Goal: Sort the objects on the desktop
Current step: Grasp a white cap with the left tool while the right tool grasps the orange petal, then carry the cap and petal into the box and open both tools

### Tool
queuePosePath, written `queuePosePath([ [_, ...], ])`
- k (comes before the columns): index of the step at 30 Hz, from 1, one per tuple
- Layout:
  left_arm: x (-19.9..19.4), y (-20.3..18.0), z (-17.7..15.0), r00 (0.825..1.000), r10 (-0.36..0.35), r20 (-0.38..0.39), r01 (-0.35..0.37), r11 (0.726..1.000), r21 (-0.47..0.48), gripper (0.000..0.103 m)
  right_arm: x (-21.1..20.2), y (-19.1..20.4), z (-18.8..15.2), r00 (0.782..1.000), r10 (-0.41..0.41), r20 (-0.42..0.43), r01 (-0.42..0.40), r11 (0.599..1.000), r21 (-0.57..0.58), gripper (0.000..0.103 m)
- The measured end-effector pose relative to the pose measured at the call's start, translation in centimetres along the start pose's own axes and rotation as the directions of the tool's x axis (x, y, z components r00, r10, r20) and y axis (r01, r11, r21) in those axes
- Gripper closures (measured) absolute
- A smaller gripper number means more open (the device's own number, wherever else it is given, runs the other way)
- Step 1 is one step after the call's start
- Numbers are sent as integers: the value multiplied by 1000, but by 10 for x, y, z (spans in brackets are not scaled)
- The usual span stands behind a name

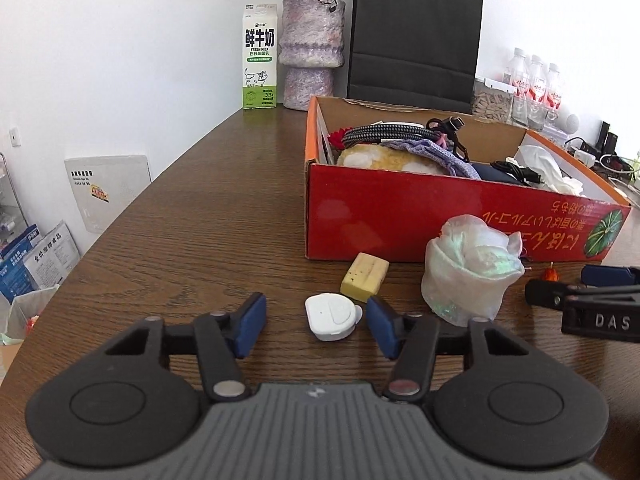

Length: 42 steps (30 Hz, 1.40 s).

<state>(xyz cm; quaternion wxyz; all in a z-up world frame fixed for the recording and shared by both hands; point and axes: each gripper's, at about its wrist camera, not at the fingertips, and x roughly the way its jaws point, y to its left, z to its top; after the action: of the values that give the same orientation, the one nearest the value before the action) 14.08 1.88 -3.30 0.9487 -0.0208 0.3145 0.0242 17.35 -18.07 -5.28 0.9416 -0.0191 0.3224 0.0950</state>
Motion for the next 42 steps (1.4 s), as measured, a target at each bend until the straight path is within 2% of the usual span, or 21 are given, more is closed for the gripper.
queuePosePath([
  [1,0,0,0,1000,2,2,-2,1000,2,57,0,0,0,1000,-6,1,6,1000,-1,29],
  [2,-1,-1,0,1000,3,3,-3,1000,4,65,-1,0,1,1000,-7,6,7,1000,-1,40],
  [3,-1,-1,0,1000,3,5,-3,1000,6,72,-2,0,0,1000,-4,14,4,1000,0,56],
  [4,-1,-2,0,1000,1,6,-1,1000,8,74,-3,-1,0,1000,-2,20,2,1000,2,65],
  [5,-1,-2,0,1000,-1,6,1,1000,11,74,-4,-1,0,1000,4,25,-4,1000,7,84],
  [16,-3,-2,-1,1000,-16,6,16,1000,6,74,-11,-8,-2,997,63,42,-64,997,34,87],
  [25,-5,3,-1,1000,-11,17,11,999,-30,74,-25,-8,-4,989,81,125,-85,996,24,88],
  [29,-12,8,-2,998,-5,56,9,998,-64,74,-34,-5,-6,982,86,170,-87,996,-3,88],
  [33,-20,4,-1,994,9,111,-3,999,-49,74,-44,-4,-6,974,88,208,-88,996,-9,88],
  [38,-37,3,12,983,-15,181,31,996,-87,74,-61,-7,-3,957,100,271,-100,995,-14,88],
  [42,-47,-7,31,971,-54,235,75,994,-84,74,-71,-8,7,941,76,331,-68,997,-35,88],
])
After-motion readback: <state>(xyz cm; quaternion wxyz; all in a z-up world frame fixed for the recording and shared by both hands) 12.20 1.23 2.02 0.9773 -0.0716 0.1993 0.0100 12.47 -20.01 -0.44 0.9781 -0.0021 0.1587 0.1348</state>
